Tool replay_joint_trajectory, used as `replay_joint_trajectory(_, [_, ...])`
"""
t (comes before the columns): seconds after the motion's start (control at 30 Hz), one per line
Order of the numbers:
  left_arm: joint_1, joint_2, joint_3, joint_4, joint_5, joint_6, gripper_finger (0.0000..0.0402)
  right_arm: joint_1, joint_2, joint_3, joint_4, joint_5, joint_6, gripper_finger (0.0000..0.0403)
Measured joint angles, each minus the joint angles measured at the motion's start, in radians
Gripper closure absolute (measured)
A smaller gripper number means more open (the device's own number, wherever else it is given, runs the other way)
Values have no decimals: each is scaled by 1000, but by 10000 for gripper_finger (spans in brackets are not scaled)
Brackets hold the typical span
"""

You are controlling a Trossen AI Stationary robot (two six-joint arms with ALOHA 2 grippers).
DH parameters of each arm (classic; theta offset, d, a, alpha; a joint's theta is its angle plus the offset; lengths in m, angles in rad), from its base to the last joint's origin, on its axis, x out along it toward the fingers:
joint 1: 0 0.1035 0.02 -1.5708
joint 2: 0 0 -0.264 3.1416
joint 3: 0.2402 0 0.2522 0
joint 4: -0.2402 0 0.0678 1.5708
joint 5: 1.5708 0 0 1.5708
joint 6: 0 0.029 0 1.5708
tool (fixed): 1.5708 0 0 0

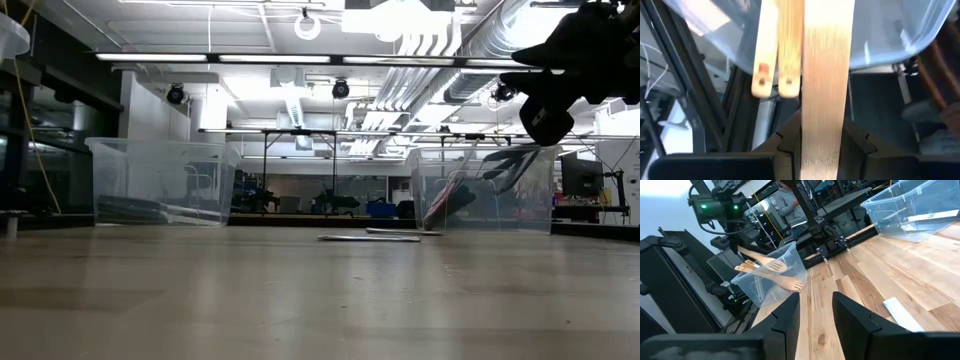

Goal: Pick & Place Kitchen Items
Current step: Put the brown serving spoon into the bottom transparent bin

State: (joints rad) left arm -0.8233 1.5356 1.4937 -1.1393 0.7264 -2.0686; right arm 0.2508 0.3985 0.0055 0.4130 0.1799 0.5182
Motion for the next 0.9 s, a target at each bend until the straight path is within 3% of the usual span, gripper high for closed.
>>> replay_joint_trajectory(0.5, [25, -36, -193, 198, 9, 21, 322, 0, 0, 0, 0, 0, 0, 295])
replay_joint_trajectory(0.9, [25, -35, -246, 205, 28, 75, 322, 0, 0, 0, 0, 0, 0, 295])
